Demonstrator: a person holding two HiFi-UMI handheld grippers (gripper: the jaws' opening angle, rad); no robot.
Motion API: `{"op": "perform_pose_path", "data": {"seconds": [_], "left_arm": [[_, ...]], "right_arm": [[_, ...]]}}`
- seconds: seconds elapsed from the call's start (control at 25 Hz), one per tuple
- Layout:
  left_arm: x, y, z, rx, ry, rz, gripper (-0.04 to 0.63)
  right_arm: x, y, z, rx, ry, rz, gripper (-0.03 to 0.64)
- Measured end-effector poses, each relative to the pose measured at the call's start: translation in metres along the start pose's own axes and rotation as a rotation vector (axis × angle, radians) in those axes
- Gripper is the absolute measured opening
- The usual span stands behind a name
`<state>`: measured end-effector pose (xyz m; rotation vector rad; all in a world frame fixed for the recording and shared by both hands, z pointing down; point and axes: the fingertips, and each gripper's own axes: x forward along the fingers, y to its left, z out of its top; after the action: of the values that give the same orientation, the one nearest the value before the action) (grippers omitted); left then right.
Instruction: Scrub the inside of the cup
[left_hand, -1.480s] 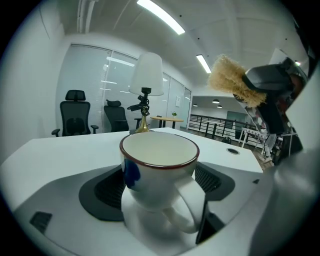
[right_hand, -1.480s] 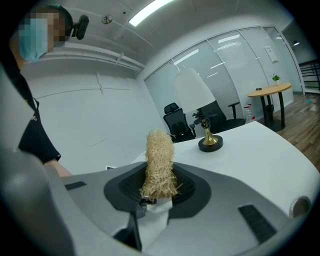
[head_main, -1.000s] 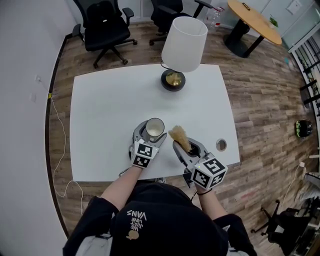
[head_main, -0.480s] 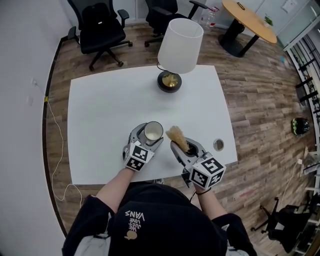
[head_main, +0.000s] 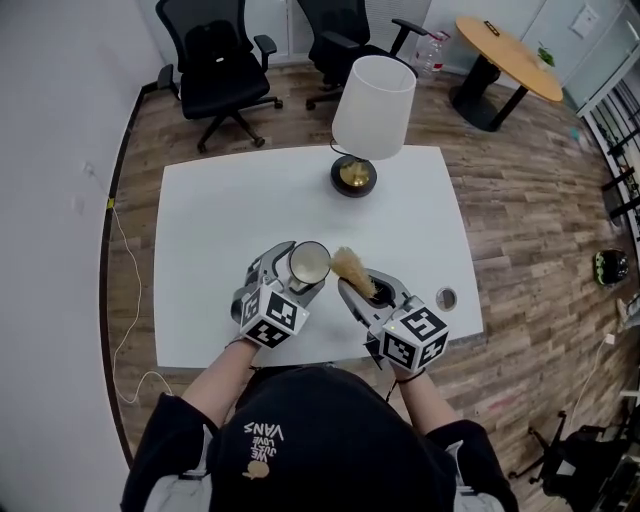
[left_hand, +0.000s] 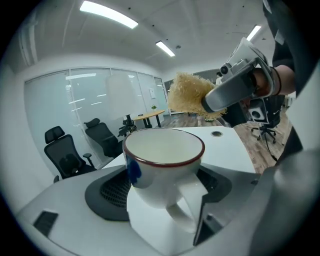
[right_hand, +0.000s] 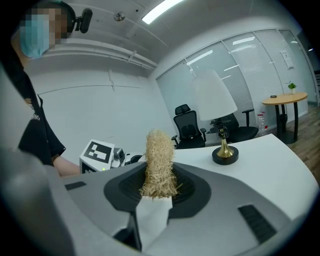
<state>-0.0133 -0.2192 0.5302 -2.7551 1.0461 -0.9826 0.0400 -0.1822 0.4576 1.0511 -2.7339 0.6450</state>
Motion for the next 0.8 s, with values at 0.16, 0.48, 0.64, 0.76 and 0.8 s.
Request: {"op": "perform_pose_path", "data": {"seconds": [0.16, 0.48, 0.64, 0.76, 0.8], "left_arm": [[-0.016, 0.003, 0.003, 0.06, 0.048, 0.008, 0.376], [-0.03, 0.002, 0.013, 0.249, 0.101, 0.05, 0.376], [-0.033, 0.002, 0.016, 0.343, 0.124, 0.079, 0.376], [-0.032, 0.002, 0.016, 0.401, 0.143, 0.09, 0.377], [-0.032, 0.002, 0.015, 0.418, 0.15, 0.091, 0.377]], "right_arm": [[0.007, 0.015, 0.008, -0.023, -0.006, 0.043, 0.1], [0.019, 0.043, -0.007, -0.09, 0.151, 0.169, 0.1], [0.022, 0.041, -0.014, -0.13, 0.234, 0.163, 0.1], [0.02, 0.043, -0.024, -0.171, 0.315, 0.171, 0.1], [0.02, 0.045, -0.028, -0.179, 0.342, 0.182, 0.1]]}}
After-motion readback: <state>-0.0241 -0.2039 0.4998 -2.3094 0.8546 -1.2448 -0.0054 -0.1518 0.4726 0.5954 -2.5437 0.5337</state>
